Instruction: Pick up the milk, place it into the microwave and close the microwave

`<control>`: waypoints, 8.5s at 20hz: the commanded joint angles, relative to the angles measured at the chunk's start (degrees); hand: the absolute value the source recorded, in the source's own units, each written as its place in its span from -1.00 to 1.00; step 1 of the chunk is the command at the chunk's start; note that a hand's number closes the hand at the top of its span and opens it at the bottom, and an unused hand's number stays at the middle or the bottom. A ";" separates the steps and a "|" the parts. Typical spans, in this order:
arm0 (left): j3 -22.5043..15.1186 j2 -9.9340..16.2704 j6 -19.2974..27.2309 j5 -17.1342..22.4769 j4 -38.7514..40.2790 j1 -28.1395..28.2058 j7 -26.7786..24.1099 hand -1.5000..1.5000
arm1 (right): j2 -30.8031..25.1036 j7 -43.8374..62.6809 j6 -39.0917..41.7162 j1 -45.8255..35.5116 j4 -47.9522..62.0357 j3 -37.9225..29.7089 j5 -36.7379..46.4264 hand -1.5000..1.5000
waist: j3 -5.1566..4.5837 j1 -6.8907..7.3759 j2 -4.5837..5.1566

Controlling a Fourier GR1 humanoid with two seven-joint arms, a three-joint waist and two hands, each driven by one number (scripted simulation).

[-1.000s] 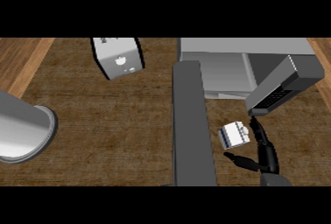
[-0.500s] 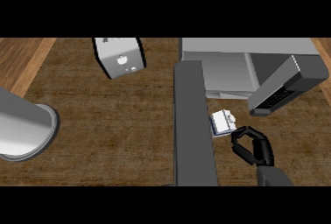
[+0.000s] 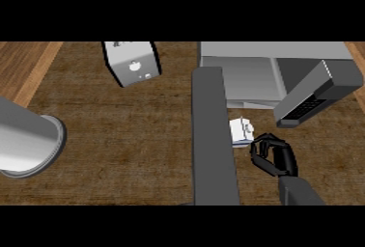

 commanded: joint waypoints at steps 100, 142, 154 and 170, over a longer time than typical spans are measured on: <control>-3.71 5.28 -2.59 -11.05 13.29 -22.43 4.17 -1.00 | -6.42 30.09 -23.88 -45.03 9.50 1.73 9.05 -1.00 | 0.13 9.18 4.32; -25.67 -5.85 -13.81 -40.60 25.79 -22.42 -8.08 -1.00 | 2.90 11.73 10.07 -16.99 2.43 -4.22 -1.21 -1.00 | -0.22 -3.41 -1.09; -34.48 -5.86 -5.37 -55.48 37.38 -28.05 -17.99 1.00 | 1.20 5.06 10.02 7.92 -10.07 1.20 0.90 -1.00 | -0.39 -5.29 -1.25; -53.50 -5.86 12.47 -64.58 56.01 -39.61 -31.13 1.00 | -7.36 10.60 26.86 39.27 -48.52 2.43 -11.57 -1.00 | -0.37 -4.49 -0.54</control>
